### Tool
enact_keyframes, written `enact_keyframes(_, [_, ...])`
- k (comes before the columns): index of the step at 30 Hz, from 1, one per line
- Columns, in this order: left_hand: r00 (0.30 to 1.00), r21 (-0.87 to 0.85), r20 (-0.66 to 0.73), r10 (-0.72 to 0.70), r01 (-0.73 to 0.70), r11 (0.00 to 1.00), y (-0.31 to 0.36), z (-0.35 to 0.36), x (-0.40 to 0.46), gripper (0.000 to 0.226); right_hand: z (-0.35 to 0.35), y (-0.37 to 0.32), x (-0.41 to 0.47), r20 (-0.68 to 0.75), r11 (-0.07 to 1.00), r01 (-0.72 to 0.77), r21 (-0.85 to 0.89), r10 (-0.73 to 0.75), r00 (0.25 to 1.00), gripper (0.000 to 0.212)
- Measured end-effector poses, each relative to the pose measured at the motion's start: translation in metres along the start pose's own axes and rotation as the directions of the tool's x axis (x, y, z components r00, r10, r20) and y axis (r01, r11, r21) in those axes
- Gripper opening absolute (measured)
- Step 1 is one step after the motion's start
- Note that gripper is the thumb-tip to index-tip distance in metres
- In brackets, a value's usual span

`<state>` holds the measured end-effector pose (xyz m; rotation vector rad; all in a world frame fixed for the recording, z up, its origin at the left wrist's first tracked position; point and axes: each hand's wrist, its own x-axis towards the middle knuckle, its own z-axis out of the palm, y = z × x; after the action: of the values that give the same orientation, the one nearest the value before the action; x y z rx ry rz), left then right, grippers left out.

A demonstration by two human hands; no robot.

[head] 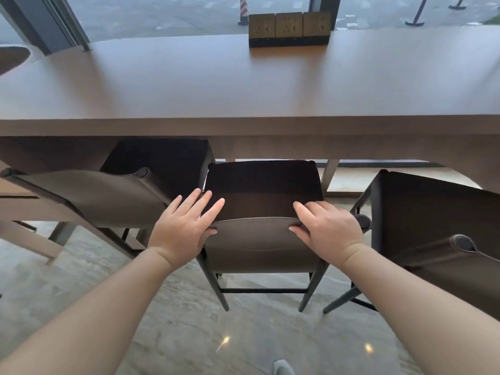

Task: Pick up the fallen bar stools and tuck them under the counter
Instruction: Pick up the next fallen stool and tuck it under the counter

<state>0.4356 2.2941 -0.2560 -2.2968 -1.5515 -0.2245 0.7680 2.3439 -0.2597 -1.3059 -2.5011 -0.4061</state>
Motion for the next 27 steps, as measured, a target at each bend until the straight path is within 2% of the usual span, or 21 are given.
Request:
enact_keyframes(4, [0.999, -0.027, 0.02, -0.032, 0.033, 0.999, 0.013, 0.0, -0.021, 0.055, 0.001, -0.013, -0.019, 0.003, 0.999, -0.022, 0.027, 0.022, 1.0, 0.046])
enact_keyframes(9, [0.985, -0.039, 0.127, -0.114, 0.12, 0.992, 0.023, -0.011, -0.017, 0.066, -0.006, -0.017, -0.022, 0.105, 0.995, -0.087, 0.059, 0.08, 0.991, 0.06])
enact_keyframes(11, [0.98, -0.057, 0.169, -0.105, 0.116, 0.992, 0.03, -0.017, -0.016, 0.069, -0.009, -0.019, -0.023, 0.155, 0.996, -0.084, 0.042, 0.076, 0.985, 0.067])
enact_keyframes(15, [0.975, -0.148, 0.203, -0.095, 0.126, 0.981, 0.046, -0.032, -0.016, 0.069, -0.019, -0.022, -0.026, 0.218, 0.99, -0.122, 0.068, 0.104, 0.97, 0.073])
enact_keyframes(20, [0.986, -0.362, 0.14, -0.094, 0.139, 0.922, 0.062, -0.069, -0.005, 0.066, -0.043, -0.034, -0.031, 0.209, 0.963, -0.196, 0.187, 0.156, 0.965, 0.071])
enact_keyframes(22, [0.982, -0.472, 0.131, -0.135, 0.182, 0.863, 0.067, -0.087, -0.002, 0.063, -0.058, -0.042, -0.032, 0.212, 0.907, -0.277, 0.317, 0.217, 0.953, 0.069])
enact_keyframes(24, [0.958, -0.597, 0.17, -0.232, 0.287, 0.749, 0.072, -0.106, -0.001, 0.055, -0.074, -0.051, -0.032, 0.233, 0.789, -0.376, 0.486, 0.297, 0.926, 0.064])
enact_keyframes(25, [0.933, -0.673, 0.215, -0.289, 0.356, 0.649, 0.075, -0.118, 0.0, 0.049, -0.084, -0.056, -0.031, 0.243, 0.707, -0.42, 0.569, 0.343, 0.907, 0.06])
enact_keyframes(27, [0.868, -0.815, 0.33, -0.371, 0.46, 0.352, 0.082, -0.142, 0.001, 0.035, -0.106, -0.066, -0.03, 0.279, 0.504, -0.49, 0.712, 0.437, 0.855, 0.054])
